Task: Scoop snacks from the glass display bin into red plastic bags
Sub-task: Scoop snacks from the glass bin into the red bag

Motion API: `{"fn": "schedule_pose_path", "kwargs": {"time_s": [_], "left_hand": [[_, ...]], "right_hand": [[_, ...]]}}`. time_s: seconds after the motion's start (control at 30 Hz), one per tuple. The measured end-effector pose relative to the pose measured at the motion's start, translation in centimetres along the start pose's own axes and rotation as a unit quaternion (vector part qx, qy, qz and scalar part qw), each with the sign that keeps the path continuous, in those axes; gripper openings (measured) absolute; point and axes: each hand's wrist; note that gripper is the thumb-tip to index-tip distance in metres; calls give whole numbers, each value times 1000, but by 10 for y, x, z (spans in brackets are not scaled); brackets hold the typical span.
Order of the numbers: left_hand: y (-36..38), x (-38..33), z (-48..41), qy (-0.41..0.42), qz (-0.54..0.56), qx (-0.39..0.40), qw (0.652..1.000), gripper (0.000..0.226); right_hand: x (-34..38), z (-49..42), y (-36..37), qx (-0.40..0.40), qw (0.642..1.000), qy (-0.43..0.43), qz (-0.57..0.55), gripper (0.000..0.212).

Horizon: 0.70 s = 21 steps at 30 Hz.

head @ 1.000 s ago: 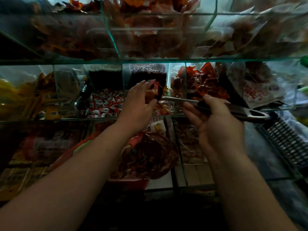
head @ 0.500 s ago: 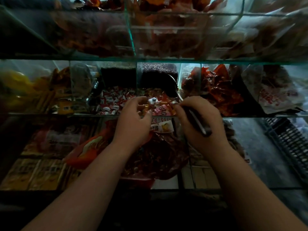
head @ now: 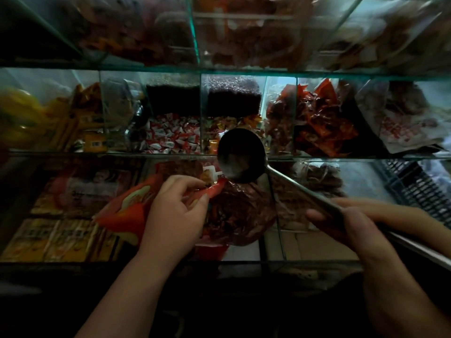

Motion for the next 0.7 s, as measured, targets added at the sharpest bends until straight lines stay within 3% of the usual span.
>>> {"fn": "schedule_pose_path", "kwargs": {"time_s": [0.1, 0.17, 0.23, 0.27, 0.37, 0.43, 0.6, 0.7], "left_hand": [[-3, 12, 9, 16, -43, -4, 999, 25], [-5, 20, 13, 11, -83, 13, 996, 16], [-6, 29, 15, -1, -134, 45, 990, 12], [-5, 33, 16, -9, -158, 65, 985, 15], [0, 35, 17, -43, -169, 116, 978, 39], [4, 32, 19, -42, -155, 113, 980, 50], [7, 33, 26, -48, -128, 122, 983, 62], [4, 35, 29, -67, -102, 156, 980, 69]], "right_hand": [[1, 4, -14, 50, 996, 74, 15, 32], [-19, 23, -2, 46, 995, 79, 34, 61], [-35, 21, 4, 36, 990, 28, 135, 82], [-46, 16, 4, 8, 982, -21, 185, 75], [-59, 0, 12, -62, 940, -190, 276, 18], [-64, -15, 27, -56, 924, -240, 293, 9], [-94, -80, 62, -29, 882, -172, 438, 7], [-118, -95, 72, -56, 913, -111, 390, 19]]}}
Point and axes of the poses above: each hand's wrist, its own z-axis away from the middle knuckle, its own y-axis out of the palm, x = y × z, and after that the axes turned 4 degrees about -z, right-handed
